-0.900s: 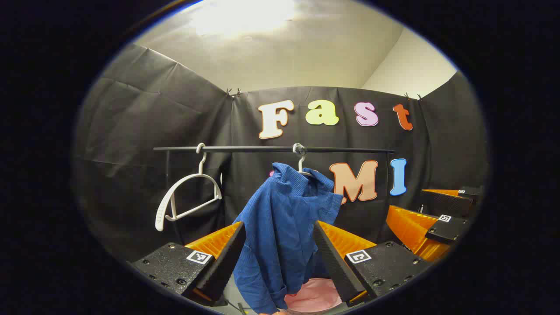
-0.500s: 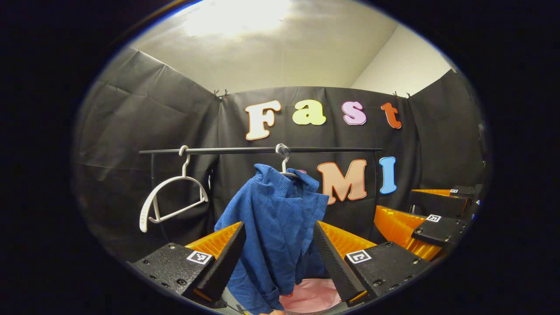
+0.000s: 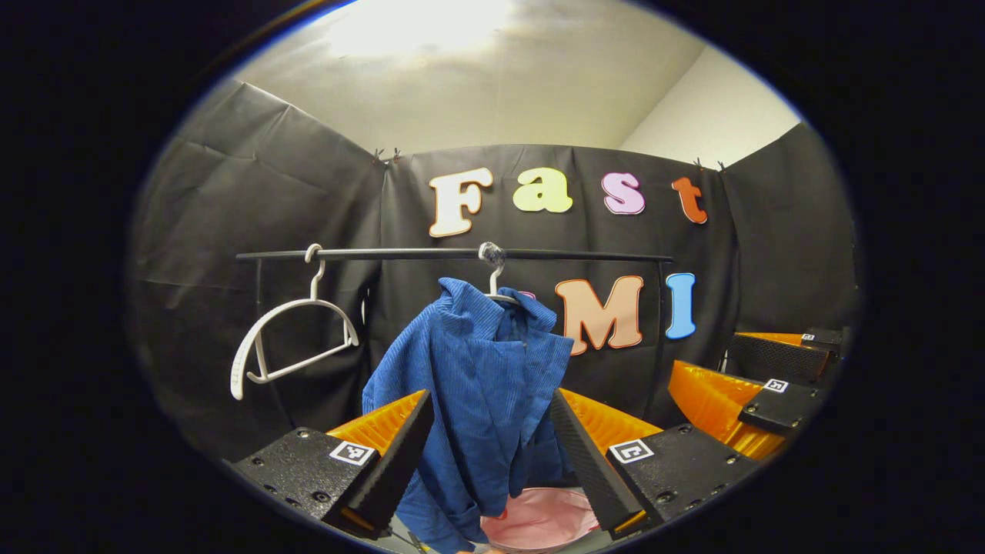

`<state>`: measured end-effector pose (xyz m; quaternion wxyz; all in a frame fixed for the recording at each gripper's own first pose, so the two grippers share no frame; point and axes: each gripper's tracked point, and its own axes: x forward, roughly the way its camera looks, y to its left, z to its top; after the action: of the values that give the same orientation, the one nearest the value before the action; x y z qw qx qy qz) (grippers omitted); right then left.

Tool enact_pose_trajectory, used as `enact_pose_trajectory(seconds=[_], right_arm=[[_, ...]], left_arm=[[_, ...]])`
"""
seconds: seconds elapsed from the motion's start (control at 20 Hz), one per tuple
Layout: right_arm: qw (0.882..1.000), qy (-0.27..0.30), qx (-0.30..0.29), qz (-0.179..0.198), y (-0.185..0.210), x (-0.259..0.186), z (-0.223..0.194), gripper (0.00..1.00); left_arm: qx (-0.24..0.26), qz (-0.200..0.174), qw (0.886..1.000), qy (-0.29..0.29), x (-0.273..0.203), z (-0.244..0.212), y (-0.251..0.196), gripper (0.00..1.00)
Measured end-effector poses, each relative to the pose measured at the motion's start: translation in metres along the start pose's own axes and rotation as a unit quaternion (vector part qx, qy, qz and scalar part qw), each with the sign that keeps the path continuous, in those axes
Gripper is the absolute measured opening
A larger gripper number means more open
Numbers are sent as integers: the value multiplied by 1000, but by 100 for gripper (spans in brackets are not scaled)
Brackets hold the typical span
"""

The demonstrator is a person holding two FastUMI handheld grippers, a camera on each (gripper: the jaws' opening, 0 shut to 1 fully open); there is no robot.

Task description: Grasp the clothes on the hanger with both hands and then place them into the laundry hamper below.

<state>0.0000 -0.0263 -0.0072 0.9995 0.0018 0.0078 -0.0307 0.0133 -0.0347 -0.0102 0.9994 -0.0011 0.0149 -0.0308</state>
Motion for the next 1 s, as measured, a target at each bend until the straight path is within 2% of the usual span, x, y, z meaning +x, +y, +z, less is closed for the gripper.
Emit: enact_pose_trajectory(seconds=[0.55, 1.0], right_arm=[[1000, -7, 1, -2, -6, -1, -1, 98], [1000, -6, -4, -18, -27, -2, -1, 96]], left_arm=[[15, 35, 999, 19, 18, -16, 12, 94], [16, 59, 998, 14, 66, -21, 8, 94]])
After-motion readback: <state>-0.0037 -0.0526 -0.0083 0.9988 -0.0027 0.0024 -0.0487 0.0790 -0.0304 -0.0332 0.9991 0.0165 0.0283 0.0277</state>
